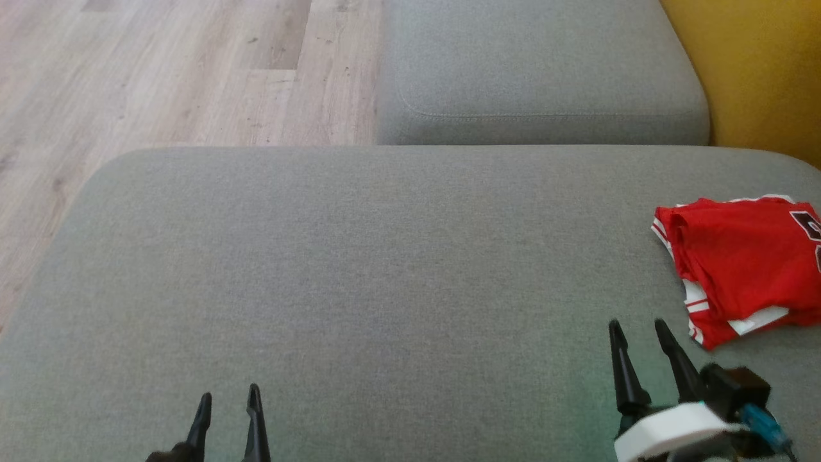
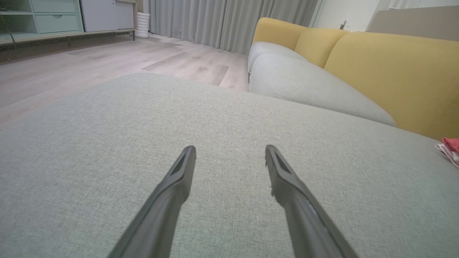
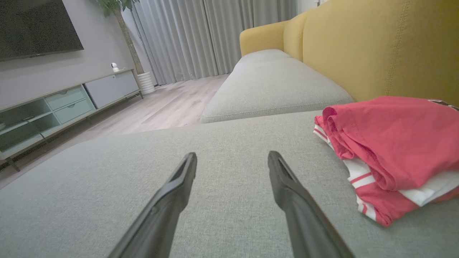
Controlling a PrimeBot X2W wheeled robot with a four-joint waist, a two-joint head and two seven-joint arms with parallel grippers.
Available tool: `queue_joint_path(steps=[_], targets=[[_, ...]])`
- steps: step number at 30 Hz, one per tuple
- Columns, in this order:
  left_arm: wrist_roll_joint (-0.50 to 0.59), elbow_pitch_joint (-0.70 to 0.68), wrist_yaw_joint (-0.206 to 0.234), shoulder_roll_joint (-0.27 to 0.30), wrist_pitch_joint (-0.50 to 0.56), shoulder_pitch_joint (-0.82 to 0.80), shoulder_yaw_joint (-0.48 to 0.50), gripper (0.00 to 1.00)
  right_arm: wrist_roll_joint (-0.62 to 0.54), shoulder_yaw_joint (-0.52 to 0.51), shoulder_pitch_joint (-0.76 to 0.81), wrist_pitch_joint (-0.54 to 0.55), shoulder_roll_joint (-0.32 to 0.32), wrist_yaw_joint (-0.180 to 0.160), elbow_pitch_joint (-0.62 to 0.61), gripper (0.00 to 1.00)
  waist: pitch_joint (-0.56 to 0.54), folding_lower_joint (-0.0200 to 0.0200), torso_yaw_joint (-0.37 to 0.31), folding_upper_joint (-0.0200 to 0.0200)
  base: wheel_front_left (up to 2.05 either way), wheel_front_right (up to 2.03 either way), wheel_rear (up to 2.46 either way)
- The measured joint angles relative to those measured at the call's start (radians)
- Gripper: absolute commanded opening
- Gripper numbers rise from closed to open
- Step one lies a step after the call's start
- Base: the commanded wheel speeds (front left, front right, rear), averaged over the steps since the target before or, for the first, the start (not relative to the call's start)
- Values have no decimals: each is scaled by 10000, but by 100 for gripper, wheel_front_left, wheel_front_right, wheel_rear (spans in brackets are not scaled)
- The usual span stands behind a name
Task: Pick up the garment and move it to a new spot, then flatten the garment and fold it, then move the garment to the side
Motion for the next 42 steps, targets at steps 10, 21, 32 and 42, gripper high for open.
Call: queue_joint_path(steps=[10,21,32,42], targets=[[2,102,-173,21,190,-286,-136,100,92,6,569,190,17,0,-738,100,-62,0,-116,0,0,0,0],[2,84,-176,92,280,-294,-236,100,125,13,829,276,17,0,-932,100,-77,0,-258,0,0,0,0],[-4,222,-176,107,307,-288,-332,0,125,33,853,307,23,0,-813,0,-58,0,-200,0,0,0,0],[-558,767,-274,-63,462,170,-288,0,807,12,1316,401,25,0,-176,0,8,1,-238,0,0,0,0]])
